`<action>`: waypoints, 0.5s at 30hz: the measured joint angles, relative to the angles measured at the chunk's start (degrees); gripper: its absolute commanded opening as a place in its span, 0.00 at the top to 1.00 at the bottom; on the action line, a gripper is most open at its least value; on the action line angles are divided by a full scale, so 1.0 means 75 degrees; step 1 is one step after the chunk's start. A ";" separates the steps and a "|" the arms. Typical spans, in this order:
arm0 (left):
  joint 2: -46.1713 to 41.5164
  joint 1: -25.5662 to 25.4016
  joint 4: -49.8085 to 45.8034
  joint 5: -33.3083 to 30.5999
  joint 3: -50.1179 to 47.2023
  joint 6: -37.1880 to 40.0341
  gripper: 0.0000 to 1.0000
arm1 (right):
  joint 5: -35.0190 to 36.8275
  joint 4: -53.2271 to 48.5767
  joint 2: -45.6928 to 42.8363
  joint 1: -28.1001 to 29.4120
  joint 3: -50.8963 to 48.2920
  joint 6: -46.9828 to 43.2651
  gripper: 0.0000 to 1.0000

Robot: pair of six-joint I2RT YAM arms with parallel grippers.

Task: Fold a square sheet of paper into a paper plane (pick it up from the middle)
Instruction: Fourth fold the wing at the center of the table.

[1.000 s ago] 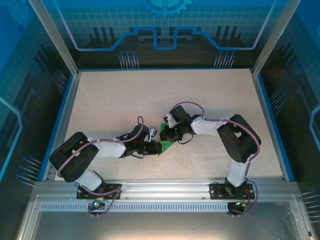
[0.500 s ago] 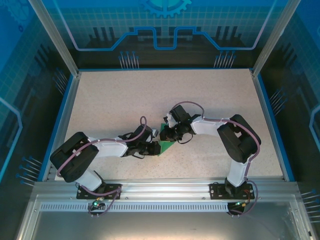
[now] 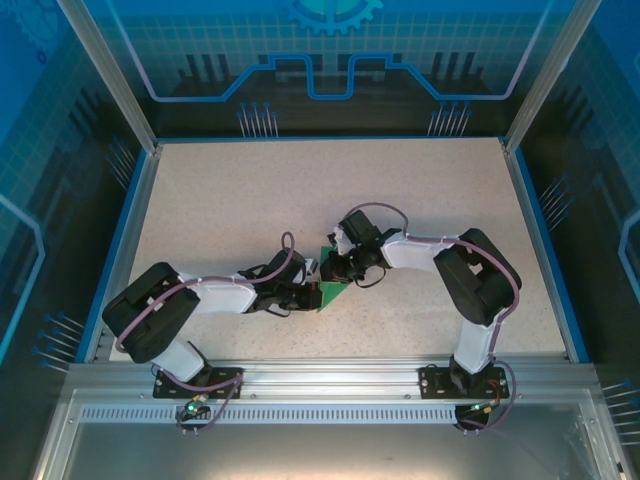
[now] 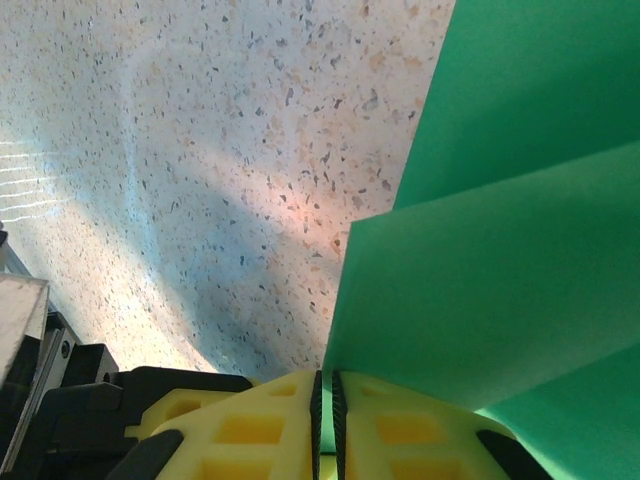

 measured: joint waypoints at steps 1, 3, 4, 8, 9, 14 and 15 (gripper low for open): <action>0.0012 0.0006 0.0020 0.0029 -0.0003 -0.0006 0.96 | 0.0015 0.0000 0.0020 0.0000 0.0026 0.0000 0.86; 0.0015 0.0026 0.0064 0.0058 -0.0023 -0.0032 0.93 | 0.0038 0.0006 0.0055 0.0000 0.0061 0.0000 0.86; 0.0012 0.0041 0.0090 0.0067 -0.0038 -0.0061 0.92 | 0.0050 0.0003 0.0082 -0.0003 0.0070 0.0000 0.86; 0.0015 0.0052 0.0146 0.0085 -0.0067 -0.0175 0.85 | 0.0055 0.0009 0.0245 -0.0020 0.0105 0.0003 0.87; 0.0012 0.0052 0.0149 0.0085 -0.0073 -0.0189 0.83 | 0.0070 0.0009 0.0277 -0.0020 0.0105 0.0003 0.87; -0.0119 0.0050 0.0382 0.0146 -0.0236 -0.0344 0.72 | 0.0073 0.0015 0.0417 -0.0050 0.0105 0.0003 0.87; -0.0245 0.0052 0.0414 0.0143 -0.0358 -0.0399 0.70 | 0.0073 0.0020 0.0437 -0.0050 0.0105 0.0003 0.87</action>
